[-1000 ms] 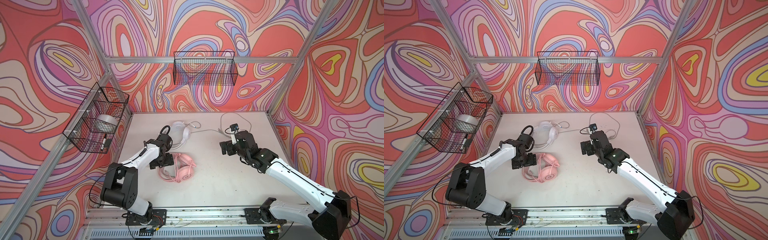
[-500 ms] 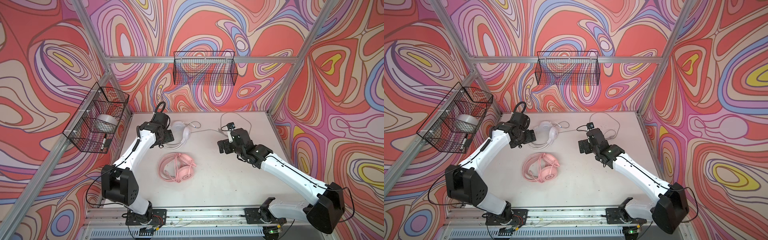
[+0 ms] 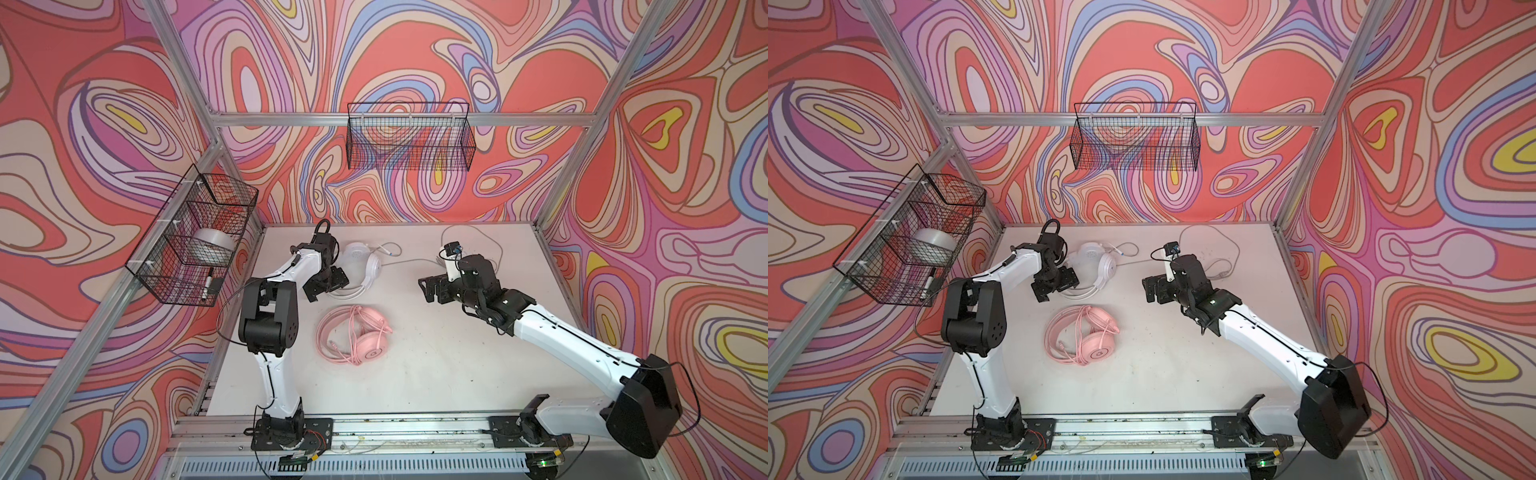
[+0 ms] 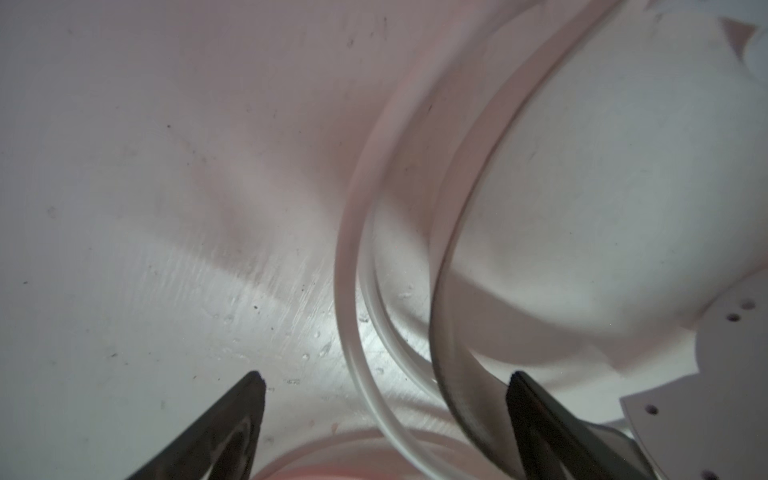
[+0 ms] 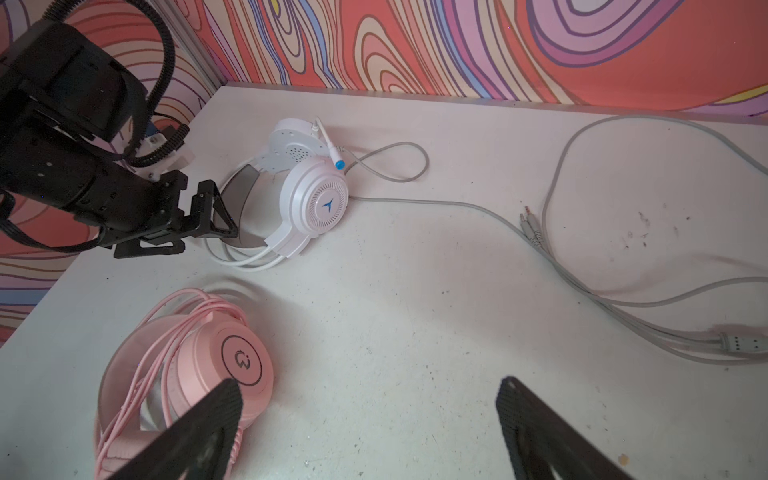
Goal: Wrap the headphones
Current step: 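Grasp the white headband with the left gripper while the right gripper nears the grey cable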
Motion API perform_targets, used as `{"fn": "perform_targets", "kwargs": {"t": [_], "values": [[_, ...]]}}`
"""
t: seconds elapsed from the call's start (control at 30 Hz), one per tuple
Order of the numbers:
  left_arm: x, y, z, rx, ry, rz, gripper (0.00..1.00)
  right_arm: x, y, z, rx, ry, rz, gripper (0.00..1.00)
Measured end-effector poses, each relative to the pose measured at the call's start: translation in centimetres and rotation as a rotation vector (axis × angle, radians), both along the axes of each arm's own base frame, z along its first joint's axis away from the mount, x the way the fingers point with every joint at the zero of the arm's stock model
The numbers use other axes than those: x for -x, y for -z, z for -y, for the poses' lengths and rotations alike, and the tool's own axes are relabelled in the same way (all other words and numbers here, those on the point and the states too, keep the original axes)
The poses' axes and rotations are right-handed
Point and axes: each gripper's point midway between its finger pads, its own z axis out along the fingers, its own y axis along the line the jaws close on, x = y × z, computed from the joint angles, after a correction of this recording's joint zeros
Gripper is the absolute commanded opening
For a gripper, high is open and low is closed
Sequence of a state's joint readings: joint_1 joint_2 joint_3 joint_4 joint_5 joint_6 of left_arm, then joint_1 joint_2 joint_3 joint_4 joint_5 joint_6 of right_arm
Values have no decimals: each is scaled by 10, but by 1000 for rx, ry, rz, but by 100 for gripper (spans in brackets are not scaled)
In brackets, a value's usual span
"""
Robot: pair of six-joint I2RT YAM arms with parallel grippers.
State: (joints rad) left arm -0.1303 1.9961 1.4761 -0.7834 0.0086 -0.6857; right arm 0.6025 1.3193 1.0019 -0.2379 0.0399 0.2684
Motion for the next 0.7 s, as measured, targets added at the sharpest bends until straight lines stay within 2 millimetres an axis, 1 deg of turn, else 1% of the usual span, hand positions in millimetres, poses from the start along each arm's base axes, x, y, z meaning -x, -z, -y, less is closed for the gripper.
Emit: {"fn": "perform_targets", "kwargs": {"t": [0.13, 0.27, 0.37, 0.5, 0.63, 0.7], "values": [[-13, 19, 3, 6, 1, -16, 77, -3, 4, -3, -3, -5, -5, 98], [-31, 18, 4, 3, 1, 8, 69, -5, 13, -5, 15, -8, -22, 98], [-39, 19, 2, -11, 1, 15, 62, -6, 18, -5, 28, -10, -33, 99], [-42, 20, -2, -27, -5, 17, 51, -6, 20, -5, 42, -16, -36, 98], [-40, 20, -4, -39, -4, 9, 43, -6, 20, -4, 59, -20, -35, 98], [-40, 20, -6, -44, -3, 7, 36, -7, 19, -3, 65, -20, -32, 98]]}}
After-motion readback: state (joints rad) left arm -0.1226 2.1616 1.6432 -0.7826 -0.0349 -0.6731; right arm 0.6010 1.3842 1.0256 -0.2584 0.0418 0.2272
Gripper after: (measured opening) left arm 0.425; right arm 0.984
